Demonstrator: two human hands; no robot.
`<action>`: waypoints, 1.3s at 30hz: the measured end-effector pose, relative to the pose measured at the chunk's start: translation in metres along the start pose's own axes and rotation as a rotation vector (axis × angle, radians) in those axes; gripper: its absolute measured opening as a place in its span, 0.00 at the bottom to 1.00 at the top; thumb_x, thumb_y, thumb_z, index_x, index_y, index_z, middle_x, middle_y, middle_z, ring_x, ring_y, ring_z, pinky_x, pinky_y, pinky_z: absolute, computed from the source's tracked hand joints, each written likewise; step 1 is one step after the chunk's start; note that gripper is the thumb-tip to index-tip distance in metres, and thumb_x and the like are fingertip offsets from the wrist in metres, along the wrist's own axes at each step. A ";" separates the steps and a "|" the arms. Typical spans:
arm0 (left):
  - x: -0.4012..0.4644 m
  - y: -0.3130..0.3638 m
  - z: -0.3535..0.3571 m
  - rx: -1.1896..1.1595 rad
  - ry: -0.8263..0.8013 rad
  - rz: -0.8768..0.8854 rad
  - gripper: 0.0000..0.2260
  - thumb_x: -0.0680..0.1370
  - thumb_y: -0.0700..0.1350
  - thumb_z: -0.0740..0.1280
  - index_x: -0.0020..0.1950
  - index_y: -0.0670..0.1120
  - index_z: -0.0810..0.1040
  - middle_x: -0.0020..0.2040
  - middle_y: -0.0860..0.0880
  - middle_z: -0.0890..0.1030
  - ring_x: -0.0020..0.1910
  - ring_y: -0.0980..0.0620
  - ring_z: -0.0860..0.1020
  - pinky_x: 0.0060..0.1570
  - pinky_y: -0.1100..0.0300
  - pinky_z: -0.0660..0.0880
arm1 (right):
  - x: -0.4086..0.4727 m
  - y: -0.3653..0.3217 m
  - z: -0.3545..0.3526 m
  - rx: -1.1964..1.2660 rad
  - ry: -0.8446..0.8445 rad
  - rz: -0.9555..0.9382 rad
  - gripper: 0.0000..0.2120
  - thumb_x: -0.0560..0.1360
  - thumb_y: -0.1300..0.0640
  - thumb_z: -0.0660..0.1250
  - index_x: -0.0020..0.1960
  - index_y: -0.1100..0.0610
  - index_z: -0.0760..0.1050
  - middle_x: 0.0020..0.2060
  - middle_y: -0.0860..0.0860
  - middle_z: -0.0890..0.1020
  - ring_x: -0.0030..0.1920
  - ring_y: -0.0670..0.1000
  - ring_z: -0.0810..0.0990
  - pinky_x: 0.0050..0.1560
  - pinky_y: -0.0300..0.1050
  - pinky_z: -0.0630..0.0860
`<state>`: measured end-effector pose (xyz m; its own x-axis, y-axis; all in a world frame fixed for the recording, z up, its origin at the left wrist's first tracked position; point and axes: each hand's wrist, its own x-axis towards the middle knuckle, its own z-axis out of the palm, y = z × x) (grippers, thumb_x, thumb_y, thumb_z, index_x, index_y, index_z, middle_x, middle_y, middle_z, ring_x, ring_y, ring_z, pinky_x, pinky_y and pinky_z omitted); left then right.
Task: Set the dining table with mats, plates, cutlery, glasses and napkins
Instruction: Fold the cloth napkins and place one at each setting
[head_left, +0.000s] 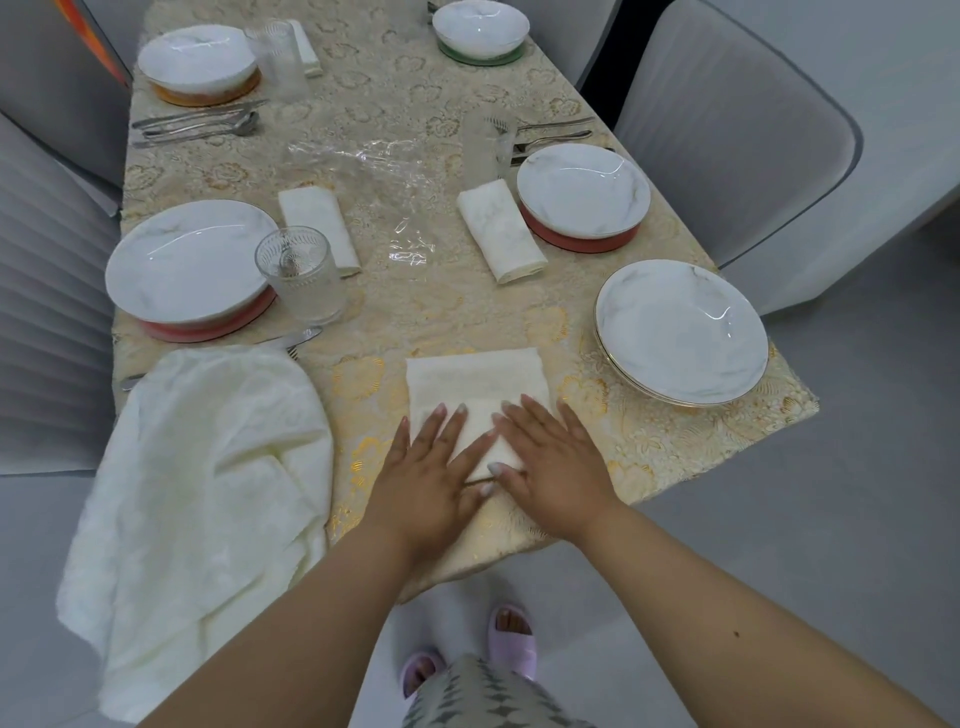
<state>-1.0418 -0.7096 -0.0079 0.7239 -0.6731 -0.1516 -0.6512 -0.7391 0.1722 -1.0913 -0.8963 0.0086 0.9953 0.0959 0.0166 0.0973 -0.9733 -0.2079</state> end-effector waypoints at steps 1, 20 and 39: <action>0.001 -0.003 -0.001 -0.018 -0.010 0.000 0.31 0.78 0.68 0.39 0.77 0.57 0.58 0.78 0.48 0.56 0.77 0.48 0.52 0.72 0.47 0.43 | -0.001 0.008 -0.001 0.005 -0.067 0.019 0.35 0.75 0.34 0.48 0.75 0.52 0.63 0.74 0.46 0.62 0.76 0.48 0.57 0.74 0.49 0.40; 0.039 -0.028 -0.052 -0.849 0.291 -0.611 0.18 0.79 0.56 0.63 0.54 0.40 0.77 0.44 0.43 0.80 0.44 0.45 0.76 0.41 0.51 0.69 | 0.050 0.038 -0.031 0.692 0.056 0.537 0.17 0.76 0.43 0.66 0.57 0.52 0.69 0.45 0.45 0.81 0.44 0.47 0.78 0.38 0.41 0.69; 0.062 -0.014 -0.016 0.052 0.052 -0.090 0.34 0.79 0.65 0.34 0.78 0.50 0.56 0.78 0.46 0.58 0.78 0.47 0.53 0.73 0.42 0.40 | 0.093 0.010 -0.020 -0.074 0.289 0.452 0.18 0.70 0.52 0.71 0.57 0.58 0.75 0.51 0.56 0.80 0.54 0.58 0.77 0.55 0.51 0.68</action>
<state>-0.9842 -0.7406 -0.0039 0.7899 -0.6027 -0.1128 -0.5931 -0.7977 0.1090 -0.9974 -0.9018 0.0279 0.8976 -0.3866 0.2117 -0.3510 -0.9175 -0.1870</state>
